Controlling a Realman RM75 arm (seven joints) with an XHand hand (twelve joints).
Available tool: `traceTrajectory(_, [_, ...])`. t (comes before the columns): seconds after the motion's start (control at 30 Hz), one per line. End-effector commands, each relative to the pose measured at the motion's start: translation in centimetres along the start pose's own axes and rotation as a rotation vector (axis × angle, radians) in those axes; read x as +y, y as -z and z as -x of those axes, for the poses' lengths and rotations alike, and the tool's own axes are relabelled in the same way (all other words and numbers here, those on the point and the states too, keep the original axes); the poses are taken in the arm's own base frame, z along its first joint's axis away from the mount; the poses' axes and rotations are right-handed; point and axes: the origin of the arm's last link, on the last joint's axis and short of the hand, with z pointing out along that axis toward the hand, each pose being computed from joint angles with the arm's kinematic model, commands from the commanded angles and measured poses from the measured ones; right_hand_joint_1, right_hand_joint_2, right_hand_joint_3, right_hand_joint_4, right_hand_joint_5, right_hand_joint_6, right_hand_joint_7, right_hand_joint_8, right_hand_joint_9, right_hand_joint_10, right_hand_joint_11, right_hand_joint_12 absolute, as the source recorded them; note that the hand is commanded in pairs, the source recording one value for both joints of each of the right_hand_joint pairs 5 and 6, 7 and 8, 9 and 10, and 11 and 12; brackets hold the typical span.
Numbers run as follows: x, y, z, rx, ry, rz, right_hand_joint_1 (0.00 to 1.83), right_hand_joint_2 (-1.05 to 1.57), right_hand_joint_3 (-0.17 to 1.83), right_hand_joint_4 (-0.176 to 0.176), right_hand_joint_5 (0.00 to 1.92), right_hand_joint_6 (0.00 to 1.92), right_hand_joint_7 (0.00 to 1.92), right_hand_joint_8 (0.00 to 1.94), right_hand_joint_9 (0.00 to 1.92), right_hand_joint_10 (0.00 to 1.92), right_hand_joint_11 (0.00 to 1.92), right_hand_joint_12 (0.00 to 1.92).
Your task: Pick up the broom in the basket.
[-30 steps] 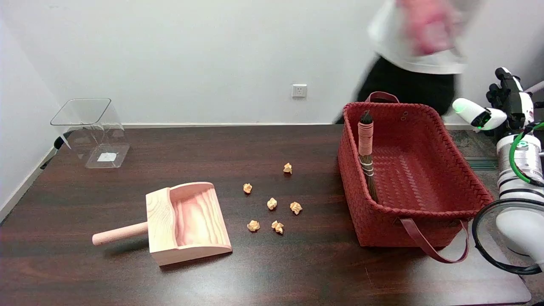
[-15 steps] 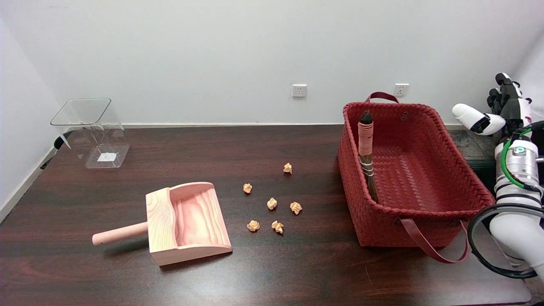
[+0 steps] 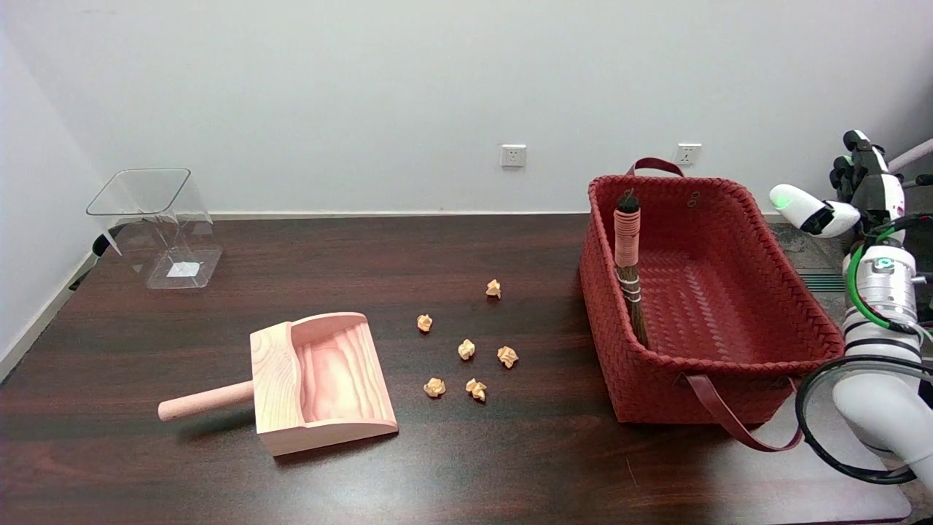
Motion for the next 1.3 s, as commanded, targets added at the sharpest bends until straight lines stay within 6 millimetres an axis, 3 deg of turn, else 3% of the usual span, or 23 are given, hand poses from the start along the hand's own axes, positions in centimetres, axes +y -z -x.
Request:
traceTrajectory(0.03, [-1.6, 1.4, 2.5, -0.094, -0.021, -0.042, 1.06, -0.6, 1.16, 0.0, 0.12, 0.12, 0.02, 0.02, 0.12, 0.12, 0.12, 0.12])
traceTrajectory(0.2, [-3.4, 2.5, 3.5, -0.134, -0.046, -0.088, 1.06, -0.61, 1.15, 0.0, 0.13, 0.13, 0.03, 0.03, 0.13, 0.13, 0.13, 0.13])
traceTrajectory(0.43, [-5.2, 4.7, 3.2, -0.162, -0.005, -0.145, 1.06, -0.61, 1.12, 0.0, 0.11, 0.11, 0.05, 0.05, 0.11, 0.11, 0.11, 0.11])
traceTrajectory(0.77, [-5.0, 7.6, 2.4, -0.165, 0.007, -0.135, 1.07, -0.61, 1.11, 0.0, 0.1, 0.1, 0.05, 0.05, 0.1, 0.1, 0.1, 0.1])
traceTrajectory(1.0, [-5.1, 9.5, 4.2, -0.252, -0.015, -0.114, 1.08, -0.67, 1.15, 0.0, 0.06, 0.06, 0.05, 0.05, 0.06, 0.06, 0.06, 0.06])
traceTrajectory(1.3, [-5.8, 10.0, 7.8, -0.408, 0.003, -0.138, 1.09, -0.75, 1.17, 0.0, 0.0, 0.0, 0.06, 0.06, 0.0, 0.0, 0.0, 0.0])
